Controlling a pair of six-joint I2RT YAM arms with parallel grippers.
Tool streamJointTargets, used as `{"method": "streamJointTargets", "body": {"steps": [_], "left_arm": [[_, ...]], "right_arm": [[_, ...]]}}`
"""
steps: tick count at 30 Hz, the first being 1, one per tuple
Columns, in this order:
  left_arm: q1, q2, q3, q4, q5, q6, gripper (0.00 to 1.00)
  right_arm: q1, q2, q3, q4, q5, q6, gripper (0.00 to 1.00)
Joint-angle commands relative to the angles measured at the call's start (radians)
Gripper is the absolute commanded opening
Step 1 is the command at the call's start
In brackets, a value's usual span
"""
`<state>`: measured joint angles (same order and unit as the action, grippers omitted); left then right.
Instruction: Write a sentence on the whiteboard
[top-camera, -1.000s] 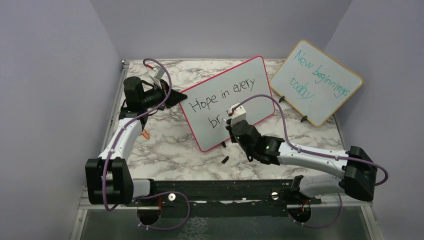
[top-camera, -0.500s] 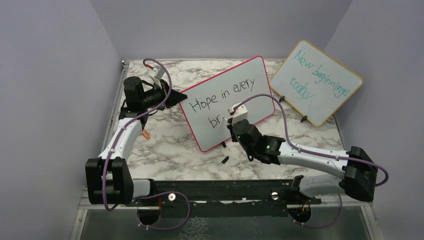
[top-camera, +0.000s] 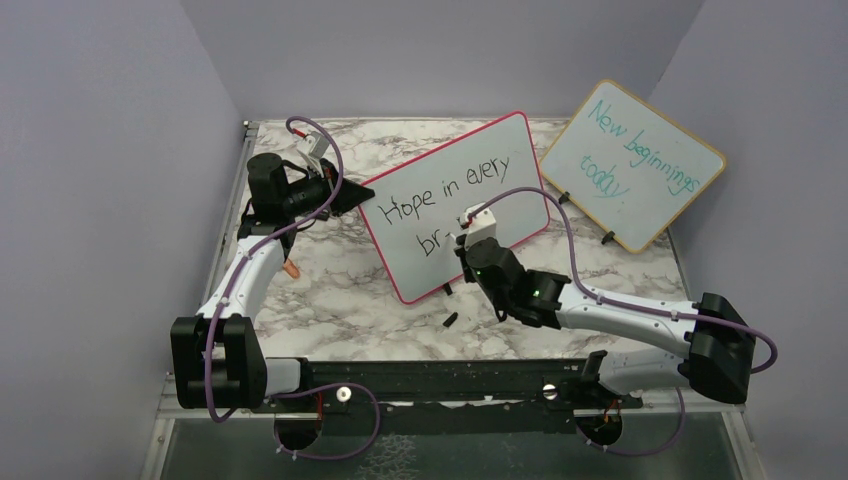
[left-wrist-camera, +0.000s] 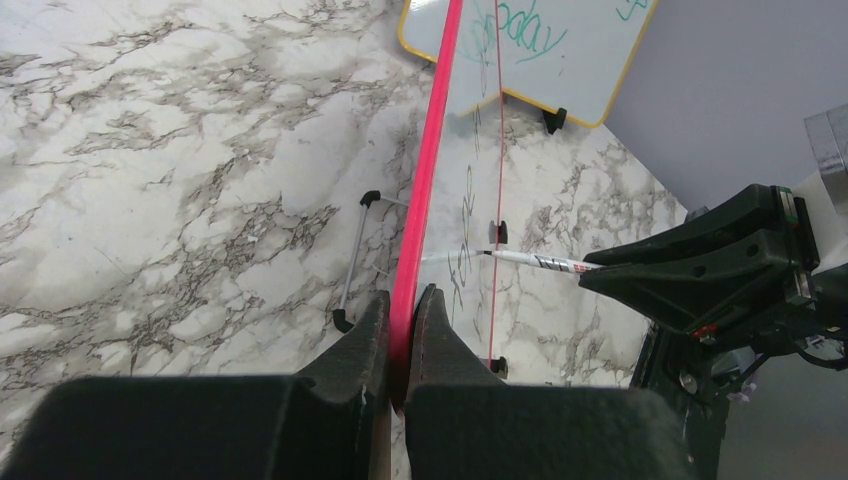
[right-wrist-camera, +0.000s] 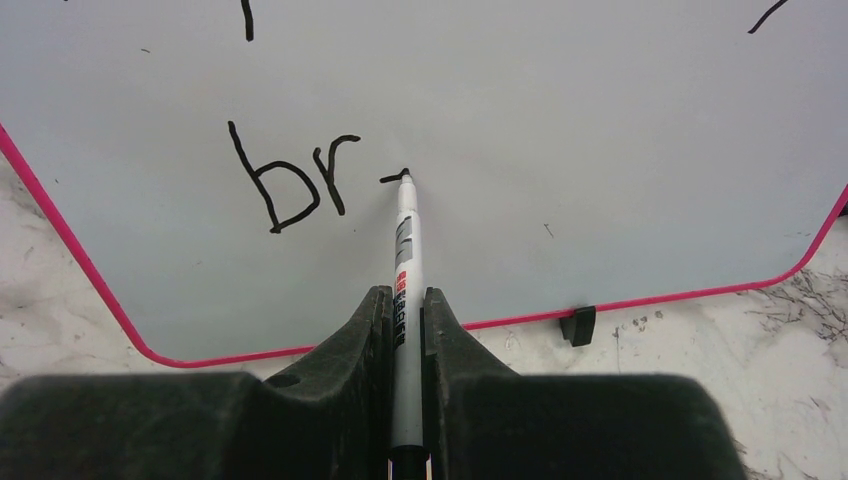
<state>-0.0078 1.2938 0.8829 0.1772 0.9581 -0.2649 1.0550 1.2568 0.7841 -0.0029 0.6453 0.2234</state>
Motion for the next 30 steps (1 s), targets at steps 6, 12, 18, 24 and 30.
{"method": "streamJointTargets", "body": {"steps": [6, 12, 18, 24, 30], "left_arm": [[-0.006, 0.050, -0.032, -0.110, -0.147, 0.138, 0.00], [-0.006, 0.050, -0.032, -0.110, -0.147, 0.138, 0.00], [-0.005, 0.052, -0.030, -0.110, -0.147, 0.138, 0.00], [-0.006, 0.053, -0.030, -0.111, -0.145, 0.138, 0.00], [-0.006, 0.052, -0.030, -0.111, -0.144, 0.138, 0.00]], "right_arm": [[-0.013, 0.011, 0.029, 0.066, 0.011, -0.036, 0.01], [-0.014, 0.012, 0.029, 0.086, -0.010, -0.049, 0.01], [-0.013, 0.011, 0.031, 0.098, -0.028, -0.060, 0.01], [-0.013, 0.019, 0.033, 0.089, -0.078, -0.067, 0.01], [-0.013, 0.019, 0.035, 0.057, -0.109, -0.060, 0.01]]}}
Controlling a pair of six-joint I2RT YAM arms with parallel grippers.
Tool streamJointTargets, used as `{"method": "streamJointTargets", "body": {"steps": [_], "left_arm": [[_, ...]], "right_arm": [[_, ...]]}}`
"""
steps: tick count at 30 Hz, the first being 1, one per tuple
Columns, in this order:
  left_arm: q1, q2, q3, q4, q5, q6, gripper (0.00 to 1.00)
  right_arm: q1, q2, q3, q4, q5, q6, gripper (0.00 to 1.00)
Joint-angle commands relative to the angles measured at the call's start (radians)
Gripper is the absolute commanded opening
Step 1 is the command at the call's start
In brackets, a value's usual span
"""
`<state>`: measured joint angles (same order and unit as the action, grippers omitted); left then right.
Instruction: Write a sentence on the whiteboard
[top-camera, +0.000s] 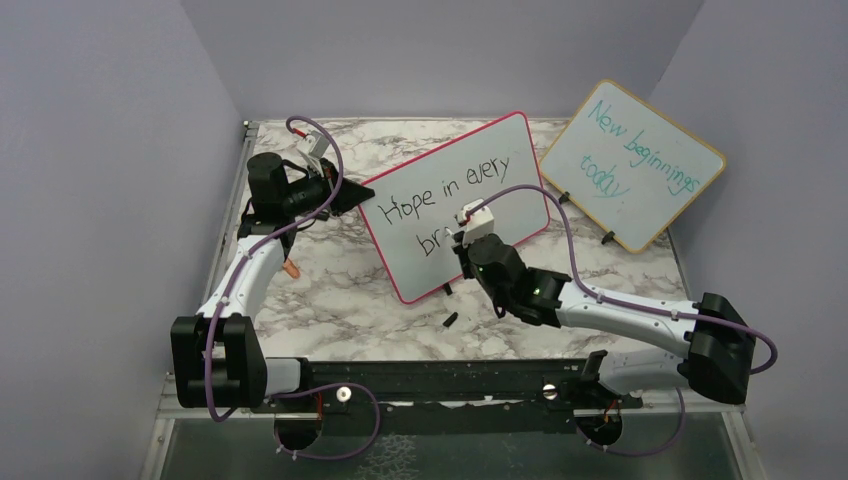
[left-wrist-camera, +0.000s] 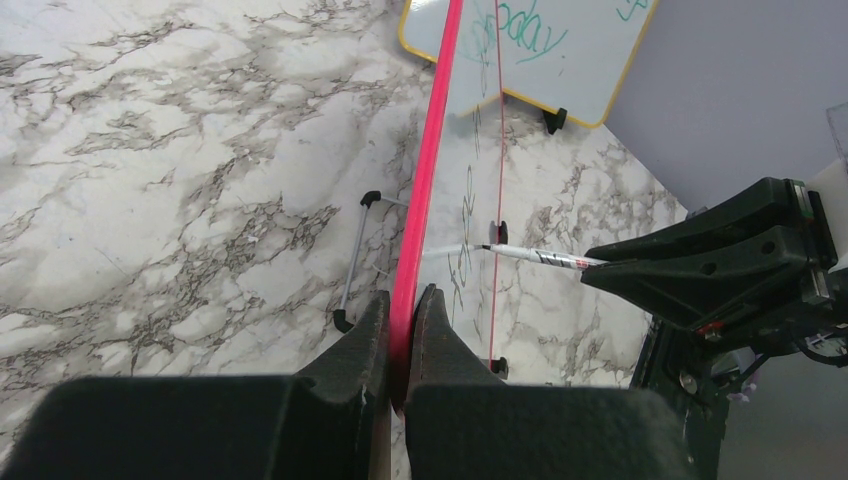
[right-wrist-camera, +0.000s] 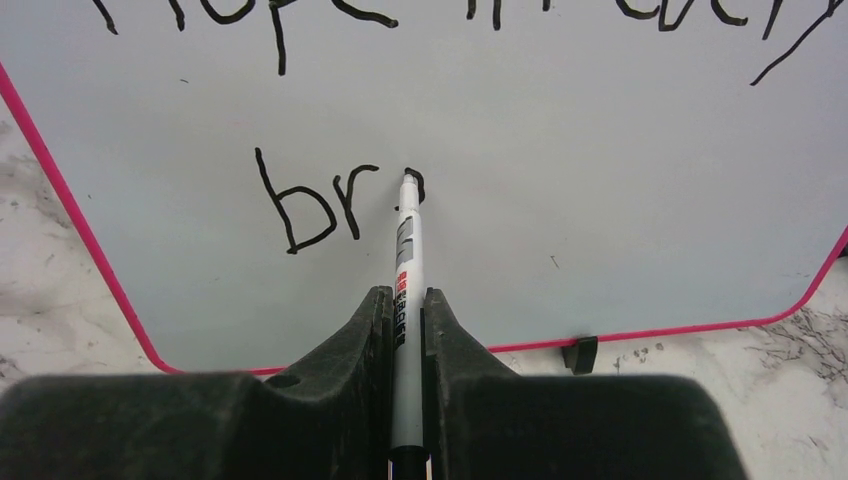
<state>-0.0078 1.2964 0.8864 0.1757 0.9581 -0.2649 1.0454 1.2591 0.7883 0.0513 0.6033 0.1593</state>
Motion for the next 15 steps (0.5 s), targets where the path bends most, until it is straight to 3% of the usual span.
{"method": "streamJointTargets", "body": {"steps": [1, 15], "left_arm": [[-0.006, 0.049, -0.033, -0.109, -0.144, 0.137, 0.00], [-0.006, 0.049, -0.033, -0.109, -0.144, 0.138, 0.00]], "right_arm": [[-0.004, 0.013, 0.030, 0.004, -0.072, 0.006, 0.01], [-0.004, 0.008, 0.015, -0.076, -0.086, 0.033, 0.01]]}}
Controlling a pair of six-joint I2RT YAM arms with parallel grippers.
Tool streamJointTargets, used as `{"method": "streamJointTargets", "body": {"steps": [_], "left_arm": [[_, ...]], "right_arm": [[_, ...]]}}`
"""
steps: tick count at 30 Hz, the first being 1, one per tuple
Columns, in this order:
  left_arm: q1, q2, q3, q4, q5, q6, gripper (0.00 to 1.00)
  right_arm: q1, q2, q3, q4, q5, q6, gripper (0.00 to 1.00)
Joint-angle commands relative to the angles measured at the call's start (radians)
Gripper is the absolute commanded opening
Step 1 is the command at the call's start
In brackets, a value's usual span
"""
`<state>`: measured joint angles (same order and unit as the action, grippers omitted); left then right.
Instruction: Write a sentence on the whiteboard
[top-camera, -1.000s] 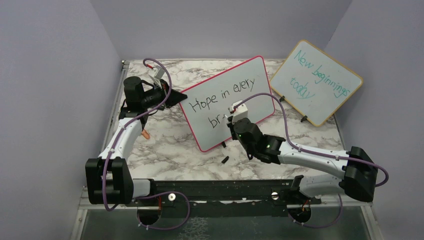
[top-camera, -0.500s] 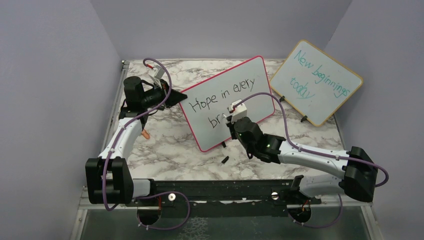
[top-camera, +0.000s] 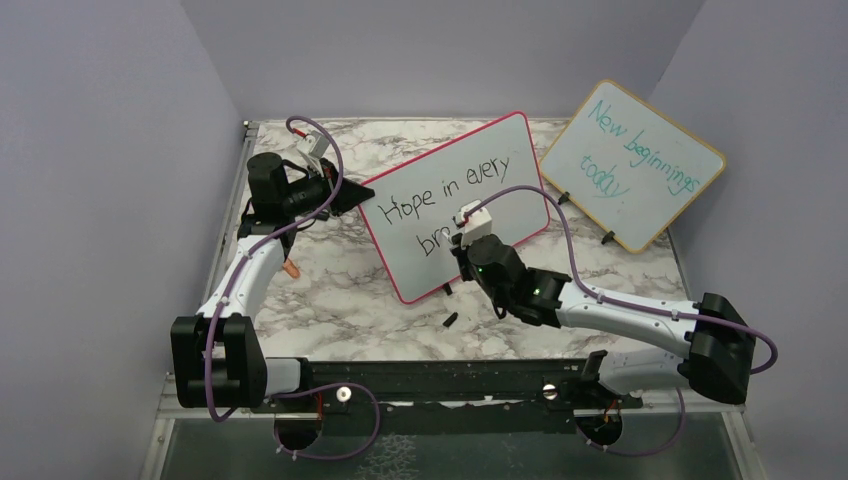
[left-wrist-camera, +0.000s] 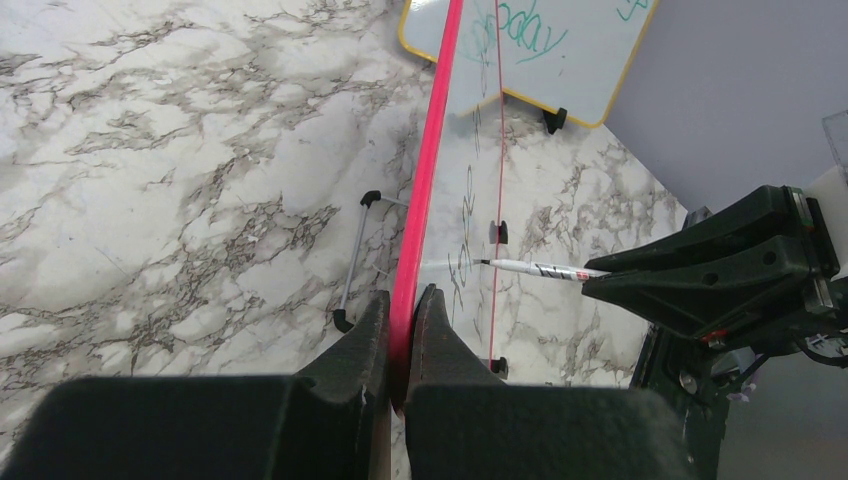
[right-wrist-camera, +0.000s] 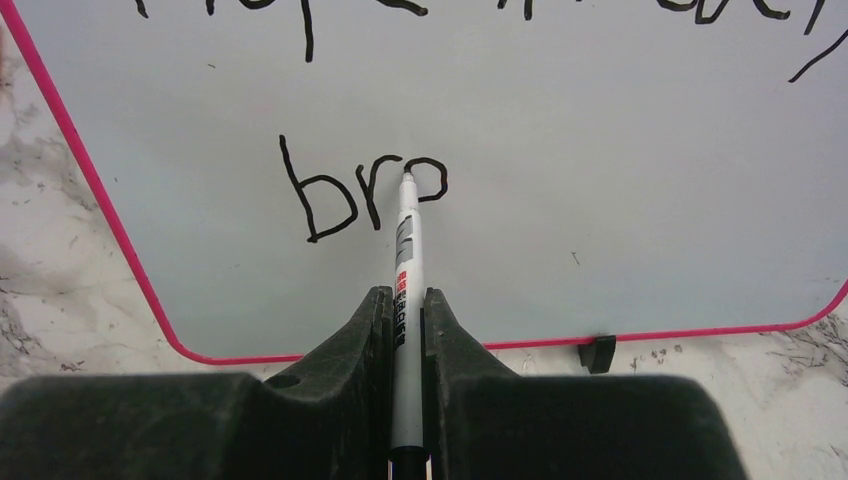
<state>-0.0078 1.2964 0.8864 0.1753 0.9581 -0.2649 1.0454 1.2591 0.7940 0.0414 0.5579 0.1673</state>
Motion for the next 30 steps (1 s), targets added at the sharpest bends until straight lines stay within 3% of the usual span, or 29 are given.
{"method": "streamJointTargets", "body": {"steps": [1, 30], "left_arm": [[-0.006, 0.049, -0.034, -0.109, -0.144, 0.138, 0.00], [-0.006, 0.051, -0.034, -0.110, -0.145, 0.139, 0.00]], "right_arm": [[-0.004, 0.008, 0.008, -0.077, -0.041, 0.027, 0.01], [-0.004, -0.013, -0.016, -0.148, 0.051, 0.017, 0.01]]}}
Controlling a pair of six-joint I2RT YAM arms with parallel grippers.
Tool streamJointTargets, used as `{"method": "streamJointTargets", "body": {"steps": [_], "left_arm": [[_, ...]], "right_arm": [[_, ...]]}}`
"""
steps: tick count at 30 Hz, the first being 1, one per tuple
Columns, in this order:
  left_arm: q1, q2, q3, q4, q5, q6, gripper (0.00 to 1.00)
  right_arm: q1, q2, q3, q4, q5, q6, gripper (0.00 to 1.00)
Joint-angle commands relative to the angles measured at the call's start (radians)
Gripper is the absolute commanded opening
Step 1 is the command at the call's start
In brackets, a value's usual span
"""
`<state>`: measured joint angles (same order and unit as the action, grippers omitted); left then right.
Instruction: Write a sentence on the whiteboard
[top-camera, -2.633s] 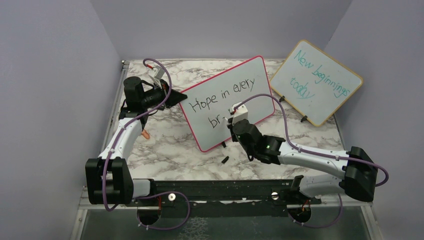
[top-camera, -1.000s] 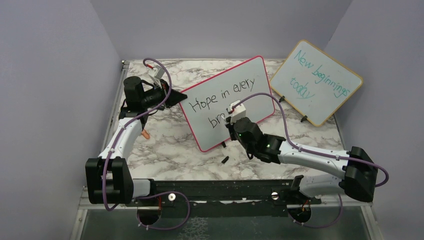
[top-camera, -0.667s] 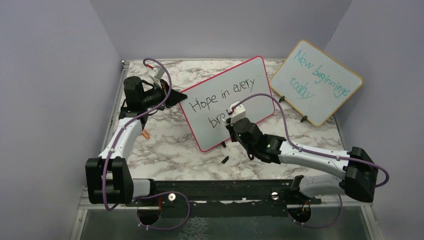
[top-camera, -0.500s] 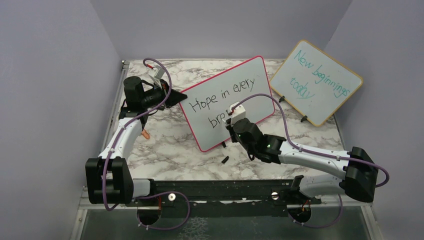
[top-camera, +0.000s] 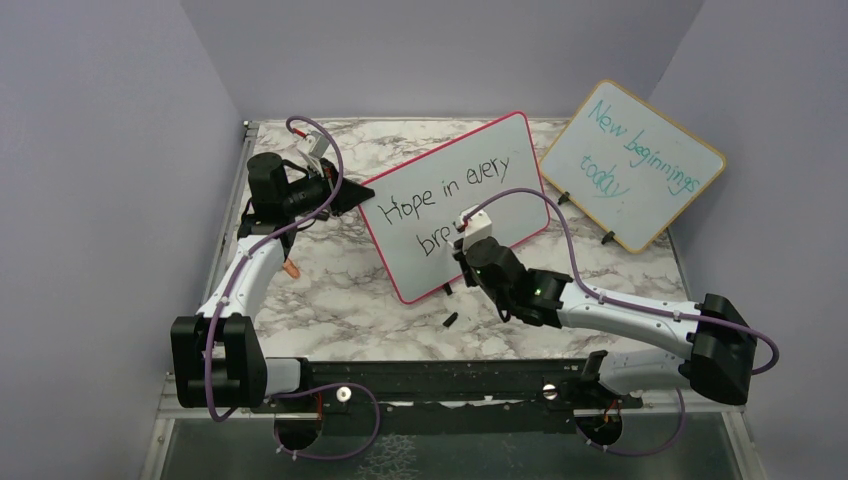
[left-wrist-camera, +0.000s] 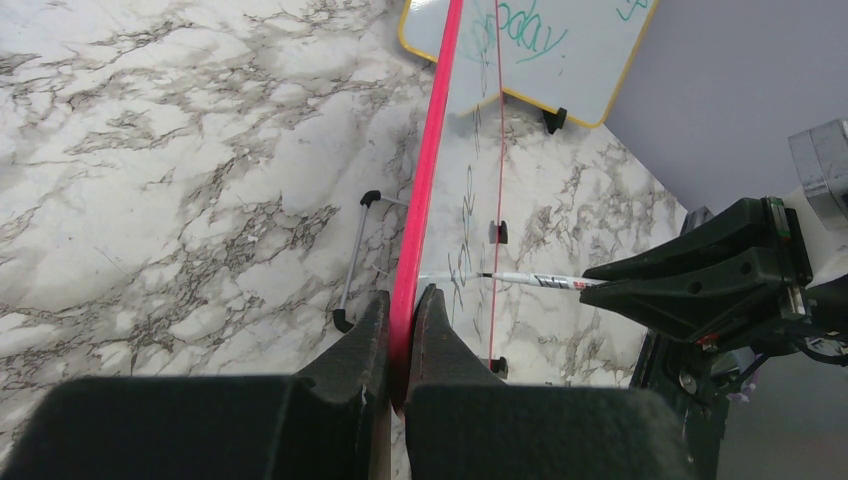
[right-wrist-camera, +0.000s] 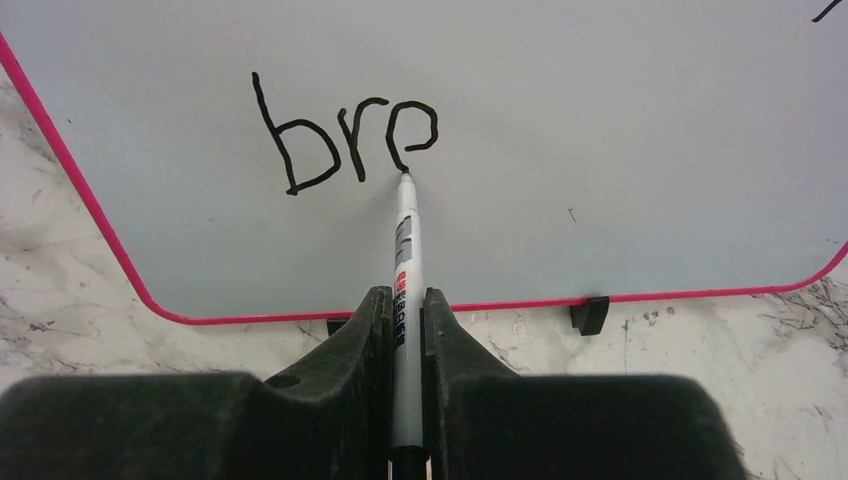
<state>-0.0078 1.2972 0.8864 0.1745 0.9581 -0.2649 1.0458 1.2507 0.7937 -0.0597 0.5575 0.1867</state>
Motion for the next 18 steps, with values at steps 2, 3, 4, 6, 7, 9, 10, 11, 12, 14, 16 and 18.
{"method": "streamJointTargets", "body": {"steps": [2, 3, 4, 6, 7, 9, 10, 11, 12, 14, 16, 18], "left_arm": [[-0.006, 0.052, -0.035, -0.109, -0.145, 0.139, 0.00], [-0.006, 0.052, -0.035, -0.109, -0.145, 0.139, 0.00], [-0.006, 0.052, -0.034, -0.110, -0.144, 0.139, 0.00], [-0.006, 0.052, -0.033, -0.109, -0.145, 0.139, 0.00], [-0.006, 0.052, -0.033, -0.109, -0.145, 0.140, 0.00], [-0.006, 0.052, -0.033, -0.109, -0.144, 0.139, 0.00], [-0.006, 0.053, -0.033, -0.109, -0.144, 0.139, 0.00], [-0.006, 0.050, -0.033, -0.110, -0.144, 0.140, 0.00], [-0.006, 0.050, -0.033, -0.110, -0.144, 0.140, 0.00], [-0.006, 0.051, -0.034, -0.109, -0.145, 0.140, 0.00], [-0.006, 0.050, -0.035, -0.110, -0.145, 0.140, 0.00], [-0.006, 0.050, -0.035, -0.109, -0.145, 0.141, 0.00]], "right_arm": [[-0.004, -0.005, -0.016, -0.043, 0.059, -0.005, 0.01], [-0.004, -0.005, -0.016, -0.043, 0.062, -0.006, 0.01], [-0.004, -0.007, -0.016, -0.041, 0.066, -0.006, 0.01], [-0.004, -0.011, -0.016, -0.034, 0.074, -0.006, 0.01], [-0.004, -0.013, -0.017, -0.029, 0.080, -0.006, 0.01], [-0.006, -0.018, -0.020, -0.017, 0.090, -0.006, 0.01], [-0.006, -0.022, -0.022, -0.010, 0.092, -0.006, 0.01], [-0.006, -0.030, -0.024, -0.001, 0.091, -0.009, 0.01], [-0.006, -0.038, -0.026, 0.010, 0.089, -0.011, 0.01], [-0.006, -0.060, -0.036, 0.030, 0.083, -0.019, 0.01], [-0.006, -0.083, -0.044, 0.047, 0.077, -0.027, 0.01], [-0.007, -0.100, -0.048, 0.051, 0.076, -0.034, 0.01]]}}
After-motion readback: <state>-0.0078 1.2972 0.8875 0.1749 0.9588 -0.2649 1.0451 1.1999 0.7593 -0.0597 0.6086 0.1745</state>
